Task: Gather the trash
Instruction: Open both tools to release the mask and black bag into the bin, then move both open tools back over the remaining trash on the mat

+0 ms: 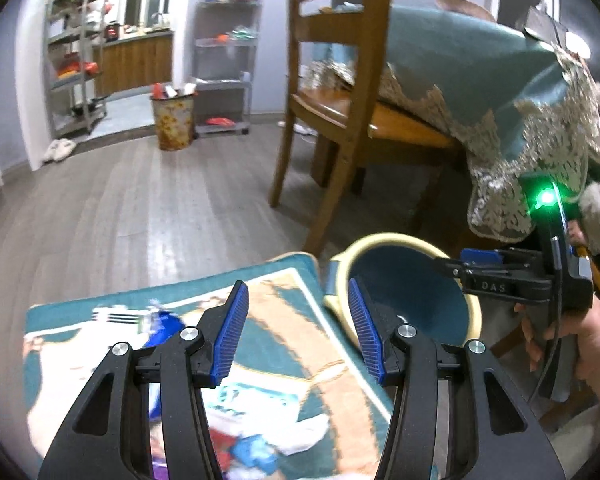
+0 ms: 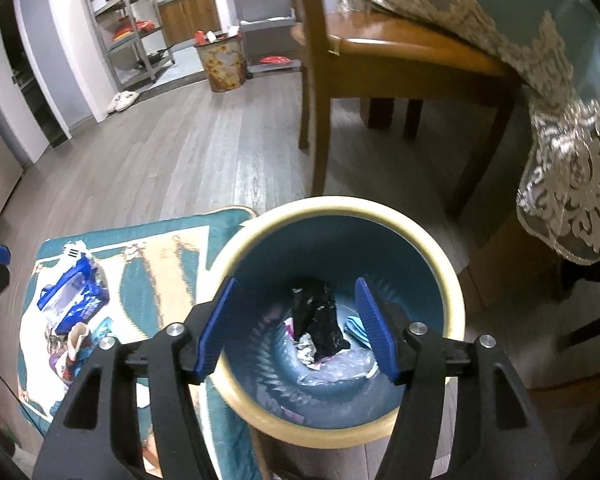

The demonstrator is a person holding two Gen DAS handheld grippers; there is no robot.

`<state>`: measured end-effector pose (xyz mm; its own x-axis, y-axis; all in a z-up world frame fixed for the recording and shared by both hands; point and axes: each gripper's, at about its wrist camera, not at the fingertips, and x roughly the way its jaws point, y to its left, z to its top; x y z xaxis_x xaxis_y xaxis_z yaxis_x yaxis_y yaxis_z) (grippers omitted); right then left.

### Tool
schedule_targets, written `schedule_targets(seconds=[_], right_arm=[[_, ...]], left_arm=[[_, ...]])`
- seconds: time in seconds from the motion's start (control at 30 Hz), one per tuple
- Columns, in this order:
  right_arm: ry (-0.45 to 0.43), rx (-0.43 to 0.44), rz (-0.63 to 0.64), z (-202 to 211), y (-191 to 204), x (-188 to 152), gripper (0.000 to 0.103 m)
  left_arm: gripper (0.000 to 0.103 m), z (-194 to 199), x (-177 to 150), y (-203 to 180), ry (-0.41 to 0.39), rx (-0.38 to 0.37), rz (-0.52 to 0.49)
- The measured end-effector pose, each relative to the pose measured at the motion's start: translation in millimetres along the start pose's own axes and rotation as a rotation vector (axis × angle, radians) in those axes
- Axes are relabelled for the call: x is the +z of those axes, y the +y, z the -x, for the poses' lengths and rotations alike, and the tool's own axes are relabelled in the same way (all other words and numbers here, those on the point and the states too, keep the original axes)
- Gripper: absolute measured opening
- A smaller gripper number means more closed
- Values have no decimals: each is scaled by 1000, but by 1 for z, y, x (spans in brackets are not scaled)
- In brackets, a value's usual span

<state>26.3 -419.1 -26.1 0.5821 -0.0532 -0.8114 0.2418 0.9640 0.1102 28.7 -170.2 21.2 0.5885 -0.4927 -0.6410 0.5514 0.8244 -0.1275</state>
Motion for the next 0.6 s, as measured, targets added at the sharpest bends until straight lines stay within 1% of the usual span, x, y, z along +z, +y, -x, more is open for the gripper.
schedule_targets(seconds=[0.03, 0.07, 0.1, 0.2, 0.27, 0.33, 0.43, 0.47, 0.5, 0.6], right_arm=[[-5, 2, 9, 2, 6, 0, 67], [-7, 4, 14, 3, 10, 0, 67], [-7, 7, 22, 4, 16, 0, 68], [-10, 19, 45, 6, 32, 0, 75], [-19, 33, 62, 9, 45, 1, 83], [-39, 56, 82, 14, 59, 0, 89], [-49, 76, 117, 17, 81, -1, 95], [-49, 82, 132, 17, 90, -3, 95], [-48, 91, 145, 17, 98, -4, 95], [-42, 120, 176, 16, 120, -7, 96]], left_arm=[[57, 6, 0, 5, -6, 7, 8], [65, 13, 0, 12, -17, 19, 17], [69, 18, -1, 18, -26, 28, 23], [70, 33, -4, 39, -38, 66, 43], [73, 44, -6, 54, -46, 97, 65], [76, 52, -9, 69, -51, 128, 91], [79, 64, -13, 89, -57, 172, 116], [81, 68, -15, 97, -58, 195, 122], [85, 71, -17, 102, -57, 214, 129], [88, 79, -23, 118, -57, 243, 150]])
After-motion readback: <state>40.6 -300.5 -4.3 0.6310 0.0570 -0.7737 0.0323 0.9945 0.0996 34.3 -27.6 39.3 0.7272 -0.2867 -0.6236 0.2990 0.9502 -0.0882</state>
